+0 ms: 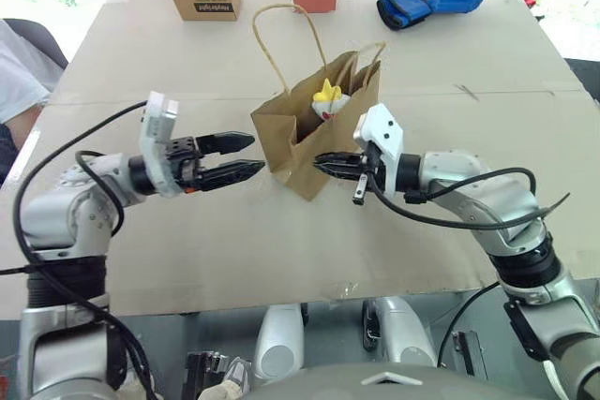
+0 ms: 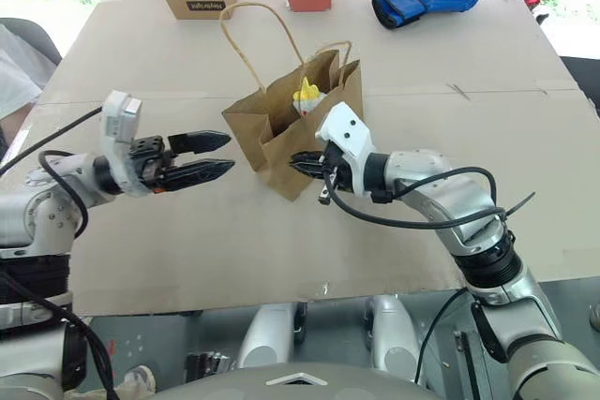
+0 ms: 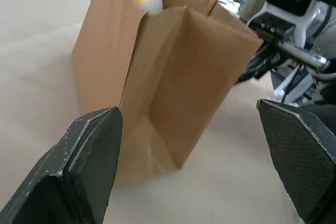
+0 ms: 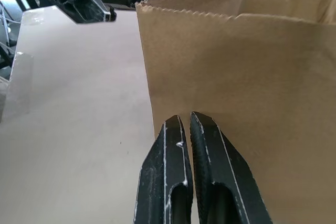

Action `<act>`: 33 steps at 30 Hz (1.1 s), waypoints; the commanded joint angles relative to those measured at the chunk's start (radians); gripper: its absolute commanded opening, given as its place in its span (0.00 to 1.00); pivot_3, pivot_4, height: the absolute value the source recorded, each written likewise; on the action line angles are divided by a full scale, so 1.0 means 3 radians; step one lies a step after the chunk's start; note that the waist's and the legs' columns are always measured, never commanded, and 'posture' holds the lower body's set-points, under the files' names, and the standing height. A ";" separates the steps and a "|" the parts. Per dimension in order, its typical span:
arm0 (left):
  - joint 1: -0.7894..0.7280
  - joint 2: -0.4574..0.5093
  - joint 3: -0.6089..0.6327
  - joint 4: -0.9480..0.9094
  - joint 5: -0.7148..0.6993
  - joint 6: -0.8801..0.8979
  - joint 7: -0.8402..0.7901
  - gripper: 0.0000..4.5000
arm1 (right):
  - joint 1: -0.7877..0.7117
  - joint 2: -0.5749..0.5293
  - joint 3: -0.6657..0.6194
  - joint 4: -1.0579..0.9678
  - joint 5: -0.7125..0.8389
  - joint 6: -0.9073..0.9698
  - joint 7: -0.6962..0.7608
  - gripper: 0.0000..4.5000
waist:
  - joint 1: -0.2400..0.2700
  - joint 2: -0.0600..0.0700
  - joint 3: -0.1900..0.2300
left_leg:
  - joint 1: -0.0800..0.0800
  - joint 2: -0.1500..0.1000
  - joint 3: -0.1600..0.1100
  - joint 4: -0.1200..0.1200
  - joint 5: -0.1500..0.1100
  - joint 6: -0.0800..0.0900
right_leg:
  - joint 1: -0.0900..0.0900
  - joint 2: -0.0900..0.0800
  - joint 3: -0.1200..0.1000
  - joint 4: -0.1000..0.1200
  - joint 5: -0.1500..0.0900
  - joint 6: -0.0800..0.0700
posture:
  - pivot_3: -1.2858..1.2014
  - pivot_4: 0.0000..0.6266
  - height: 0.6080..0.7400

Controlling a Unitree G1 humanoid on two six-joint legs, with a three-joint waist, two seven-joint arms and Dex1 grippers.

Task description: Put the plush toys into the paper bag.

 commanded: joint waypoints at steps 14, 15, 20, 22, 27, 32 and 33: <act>0.0112 -0.0465 -0.0087 -0.0932 0.0012 -0.0145 0.1176 0.99 | 0.0043 0.0308 0.0023 0.0221 -0.0356 -0.0306 0.0152 0.00 | 0.0000 0.0000 0.0000 | 0.0002 0.0000 -0.0002 -0.0002 0.0000 0.0000 | 0.0001 0.0003 0.0000 0.0003 0.0012 0.0005 | 0.52 0.24 0.80; 0.0119 -0.0446 -0.0065 -0.0957 -0.0020 -0.0127 0.1197 0.99 | 0.0091 0.0251 -0.0012 0.0115 -0.0271 -0.0249 0.0225 0.00 | 0.0001 0.0000 0.0000 | 0.0001 0.0000 -0.0002 -0.0002 0.0000 0.0000 | 0.0001 0.0003 0.0000 0.0003 0.0012 0.0005 | 0.52 0.24 0.80; 0.0167 -0.0268 0.0231 -0.1109 -0.0539 0.0219 0.1219 0.99 | 0.0306 -0.0125 -0.0306 -0.0418 0.0183 0.0120 0.0462 0.00 | -0.0004 0.0000 0.0000 | 0.0001 0.0000 -0.0003 -0.0002 0.0000 0.0000 | 0.0001 0.0003 0.0000 0.0002 0.0012 0.0005 | 0.52 0.24 0.80; 0.0184 -0.0148 0.0323 -0.1070 -0.0729 0.0360 0.1151 0.99 | 0.0321 -0.0199 -0.0415 -0.0448 0.0201 0.0184 0.0384 0.00 | -0.0010 0.0000 0.0000 | 0.0005 0.0000 -0.0003 -0.0002 0.0000 0.0000 | 0.0002 0.0003 0.0000 0.0003 0.0004 -0.0001 | 0.52 0.24 0.80; -0.0193 -0.0068 -0.0089 -0.0570 -0.0361 0.0186 0.1042 0.99 | 0.0182 -0.0277 -0.0395 -0.0034 -0.0169 -0.0075 0.0249 0.00 | 0.0022 0.0000 0.0000 | 0.0010 0.0000 -0.0003 -0.0001 0.0000 0.0000 | 0.0005 0.0003 0.0000 0.0004 -0.0002 0.0002 | 0.52 0.24 0.80; -0.0506 -0.0128 -0.0485 -0.0183 0.0018 -0.0074 0.0848 0.99 | -0.0053 -0.0095 -0.0287 0.0344 -0.0346 -0.0294 0.0285 0.00 | -0.0002 0.0000 0.0000 | 0.0001 -0.0002 -0.0002 0.0009 0.0000 0.0000 | 0.0006 0.0002 0.0000 0.0002 0.0002 -0.0001 | 0.52 0.24 0.80; -0.0528 -0.0157 -0.0492 -0.0164 0.0000 -0.0081 0.0812 0.99 | -0.0091 -0.0064 -0.0272 0.0410 -0.0384 -0.0335 0.0293 0.00 | -0.0009 0.0000 0.0000 | 0.0002 -0.0003 -0.0002 0.0009 -0.0001 0.0001 | 0.0006 0.0002 0.0001 0.0002 0.0007 -0.0004 | 0.52 0.24 0.80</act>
